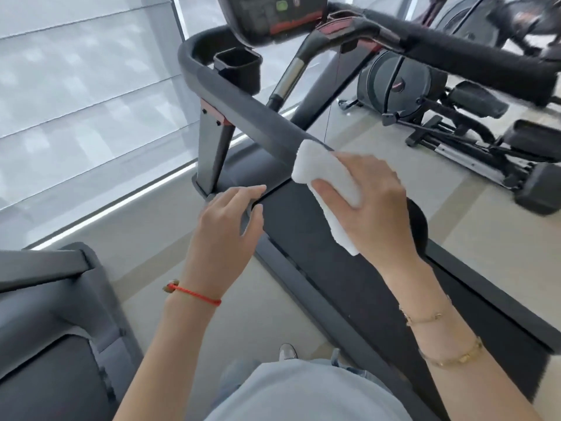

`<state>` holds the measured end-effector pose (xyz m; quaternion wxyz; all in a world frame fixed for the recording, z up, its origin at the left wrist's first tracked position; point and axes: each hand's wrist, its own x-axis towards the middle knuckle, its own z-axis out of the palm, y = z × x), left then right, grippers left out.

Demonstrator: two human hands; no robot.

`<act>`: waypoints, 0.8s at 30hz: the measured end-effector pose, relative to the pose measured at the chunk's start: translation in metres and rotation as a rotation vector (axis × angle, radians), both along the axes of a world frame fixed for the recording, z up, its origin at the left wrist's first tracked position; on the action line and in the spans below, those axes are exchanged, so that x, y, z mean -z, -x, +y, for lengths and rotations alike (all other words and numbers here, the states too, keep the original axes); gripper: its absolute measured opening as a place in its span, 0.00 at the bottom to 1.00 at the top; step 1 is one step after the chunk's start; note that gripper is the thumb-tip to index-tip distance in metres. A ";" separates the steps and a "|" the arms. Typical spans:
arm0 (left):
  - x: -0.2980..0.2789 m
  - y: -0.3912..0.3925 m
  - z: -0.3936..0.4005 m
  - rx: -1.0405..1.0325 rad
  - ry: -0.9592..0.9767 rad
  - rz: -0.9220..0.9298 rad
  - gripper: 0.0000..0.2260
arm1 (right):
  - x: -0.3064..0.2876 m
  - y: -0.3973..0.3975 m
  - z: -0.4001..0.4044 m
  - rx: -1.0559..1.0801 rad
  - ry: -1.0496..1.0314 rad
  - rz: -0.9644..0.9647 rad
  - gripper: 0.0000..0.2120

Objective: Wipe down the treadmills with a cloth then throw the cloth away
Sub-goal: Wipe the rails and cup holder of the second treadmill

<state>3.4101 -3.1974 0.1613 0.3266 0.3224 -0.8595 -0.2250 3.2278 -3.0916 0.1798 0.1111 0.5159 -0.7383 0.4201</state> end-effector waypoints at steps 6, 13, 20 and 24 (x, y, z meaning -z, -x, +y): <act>-0.006 0.065 -0.074 0.190 0.047 0.016 0.12 | 0.001 0.059 -0.047 0.281 -0.122 0.181 0.19; -0.001 0.127 -0.147 0.414 0.087 -0.069 0.13 | 0.044 0.063 -0.058 0.541 -0.557 0.125 0.26; 0.001 0.157 -0.209 0.588 0.090 -0.128 0.13 | 0.038 0.048 -0.159 0.603 -0.671 0.051 0.29; 0.009 0.171 -0.221 0.732 0.069 -0.151 0.12 | 0.044 0.050 -0.168 0.710 -0.660 0.062 0.33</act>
